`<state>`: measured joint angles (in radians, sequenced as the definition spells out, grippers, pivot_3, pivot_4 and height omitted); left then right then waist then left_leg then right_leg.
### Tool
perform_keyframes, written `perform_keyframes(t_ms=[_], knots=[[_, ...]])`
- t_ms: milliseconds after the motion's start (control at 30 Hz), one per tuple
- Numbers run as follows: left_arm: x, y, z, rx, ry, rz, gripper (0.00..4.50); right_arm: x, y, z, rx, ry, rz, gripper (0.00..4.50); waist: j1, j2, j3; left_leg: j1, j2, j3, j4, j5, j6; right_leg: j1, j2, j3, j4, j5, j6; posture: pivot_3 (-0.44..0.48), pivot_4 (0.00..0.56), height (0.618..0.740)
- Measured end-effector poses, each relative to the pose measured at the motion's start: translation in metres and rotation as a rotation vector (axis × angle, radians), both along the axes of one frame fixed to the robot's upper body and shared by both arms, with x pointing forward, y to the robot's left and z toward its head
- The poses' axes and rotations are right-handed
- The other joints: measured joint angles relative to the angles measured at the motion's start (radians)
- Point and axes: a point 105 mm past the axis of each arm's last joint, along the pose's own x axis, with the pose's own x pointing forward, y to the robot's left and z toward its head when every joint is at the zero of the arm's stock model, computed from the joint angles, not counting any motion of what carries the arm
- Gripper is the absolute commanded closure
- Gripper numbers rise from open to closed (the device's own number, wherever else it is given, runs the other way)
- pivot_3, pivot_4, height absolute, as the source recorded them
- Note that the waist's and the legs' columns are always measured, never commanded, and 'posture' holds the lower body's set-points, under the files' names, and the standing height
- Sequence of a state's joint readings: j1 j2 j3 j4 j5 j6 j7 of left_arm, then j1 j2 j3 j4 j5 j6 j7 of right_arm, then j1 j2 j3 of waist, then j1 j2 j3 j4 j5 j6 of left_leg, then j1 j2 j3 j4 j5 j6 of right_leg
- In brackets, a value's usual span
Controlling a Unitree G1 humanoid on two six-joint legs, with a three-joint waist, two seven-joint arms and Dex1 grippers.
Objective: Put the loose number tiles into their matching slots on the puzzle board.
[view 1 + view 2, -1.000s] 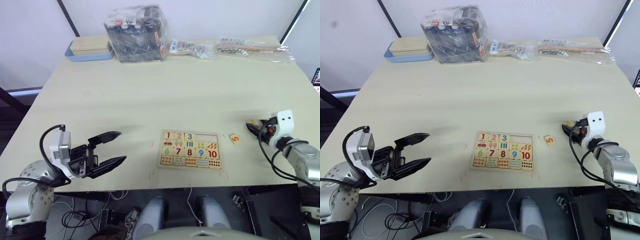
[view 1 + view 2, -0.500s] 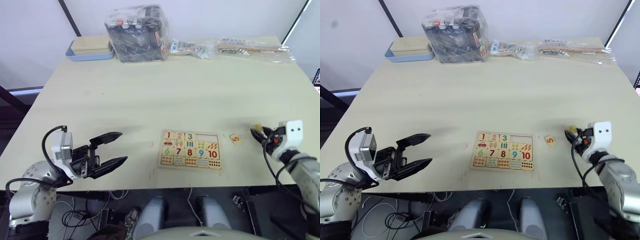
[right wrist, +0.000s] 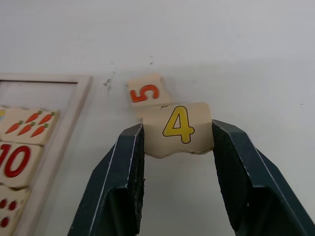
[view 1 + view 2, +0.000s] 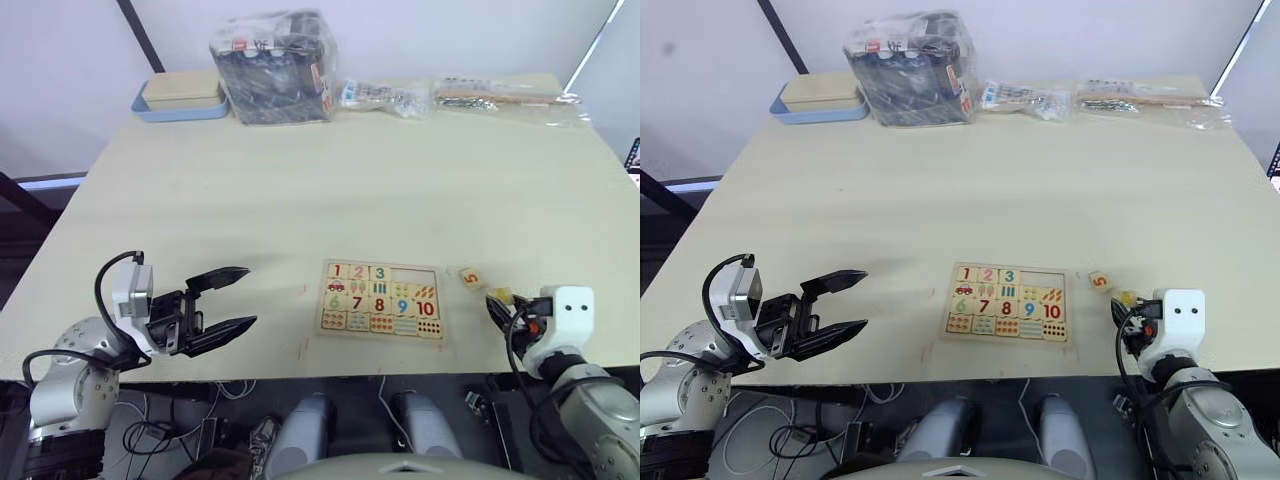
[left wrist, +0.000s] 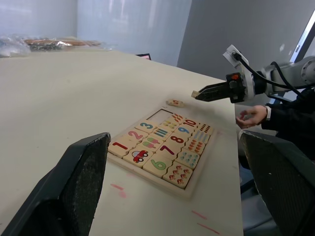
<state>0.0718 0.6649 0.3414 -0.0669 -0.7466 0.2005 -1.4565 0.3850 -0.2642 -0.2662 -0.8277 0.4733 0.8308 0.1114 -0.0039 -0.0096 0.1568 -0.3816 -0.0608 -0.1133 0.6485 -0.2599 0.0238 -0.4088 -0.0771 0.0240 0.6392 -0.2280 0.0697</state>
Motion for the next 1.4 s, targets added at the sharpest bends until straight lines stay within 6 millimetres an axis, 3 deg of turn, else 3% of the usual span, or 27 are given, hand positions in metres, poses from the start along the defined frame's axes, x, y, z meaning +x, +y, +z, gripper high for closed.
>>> perform_keyframes(t_ms=[400,433,467,533,567,600,833,967,1233,1400], knots=[[0.001,-0.01,0.001,0.013,-0.005,-0.021,0.0,-0.005,-0.001,-0.02,0.035,0.071,-0.021,3.06,0.013,0.0,0.0,0.0,0.0,-0.003,-0.002,0.0,0.0,0.0,0.0,-0.003,-0.001,-0.001,-0.001,0.0,0.15,0.74],[0.001,-0.011,0.001,0.014,-0.007,-0.022,0.0,-0.005,-0.002,-0.02,0.036,0.071,-0.021,2.04,0.015,0.0,0.0,0.0,0.0,-0.003,-0.002,0.0,0.0,0.0,0.0,-0.003,-0.001,-0.001,-0.001,0.0,0.15,0.74],[0.001,-0.011,0.001,0.015,-0.002,-0.016,0.0,-0.005,-0.001,-0.019,0.041,0.068,-0.012,1.5,0.016,-0.001,-0.001,0.0,0.0,-0.003,-0.002,0.0,0.0,0.0,0.0,-0.003,-0.001,-0.001,-0.001,0.0,0.15,0.74],[0.001,-0.012,0.001,0.014,0.0,-0.017,0.0,-0.005,0.001,-0.019,0.049,0.066,0.0,0.8,0.017,-0.002,-0.001,0.0,0.0,-0.003,-0.002,0.0,0.0,0.001,0.0,-0.003,-0.001,-0.001,-0.001,0.0,0.15,0.74],[0.0,-0.014,0.001,0.015,-0.002,-0.018,0.0,-0.005,0.002,-0.018,0.055,0.064,0.017,0.19,0.018,-0.002,-0.001,0.0,0.0,-0.003,-0.002,0.0,0.0,0.001,0.0,-0.003,-0.002,-0.001,-0.001,0.0,0.15,0.74],[0.0,-0.014,0.002,0.016,-0.004,-0.017,0.0,-0.005,0.003,-0.018,0.056,0.063,0.026,0.08,0.018,-0.002,-0.001,0.0,0.0,-0.003,-0.001,0.0,0.0,0.001,0.0,-0.003,-0.002,-0.001,-0.001,0.0,0.15,0.74],[0.001,-0.018,0.002,0.013,0.01,-0.026,0.0,-0.012,-0.023,0.006,-0.052,0.078,0.189,0.08,0.015,-0.001,0.0,0.001,0.0,0.0,0.001,0.0,0.0,0.003,0.001,-0.001,-0.001,-0.003,-0.004,0.0,0.15,0.74],[0.003,-0.023,0.003,0.01,0.008,-0.049,0.0,-0.016,-0.022,0.016,-0.079,0.088,0.325,0.08,0.015,-0.001,0.0,0.002,0.002,0.0,0.001,0.0,0.0,0.004,0.003,-0.002,-0.001,-0.003,-0.004,0.0,0.15,0.74],[0.005,-0.029,0.005,0.013,0.0,-0.086,0.0,0.004,-0.049,0.047,-0.223,0.053,0.805,0.08,0.014,-0.002,0.001,0.002,0.004,0.002,0.002,0.0,0.0,0.005,0.004,-0.001,-0.003,0.0,-0.001,0.0,0.15,0.74],[0.001,-0.027,0.004,0.022,0.008,-0.104,0.0,0.011,-0.056,0.049,-0.304,0.031,1.065,0.08,0.012,-0.002,0.002,0.002,0.005,0.004,0.002,0.0,0.0,0.005,0.005,0.0,-0.004,0.001,-0.002,0.0,0.15,0.74]])
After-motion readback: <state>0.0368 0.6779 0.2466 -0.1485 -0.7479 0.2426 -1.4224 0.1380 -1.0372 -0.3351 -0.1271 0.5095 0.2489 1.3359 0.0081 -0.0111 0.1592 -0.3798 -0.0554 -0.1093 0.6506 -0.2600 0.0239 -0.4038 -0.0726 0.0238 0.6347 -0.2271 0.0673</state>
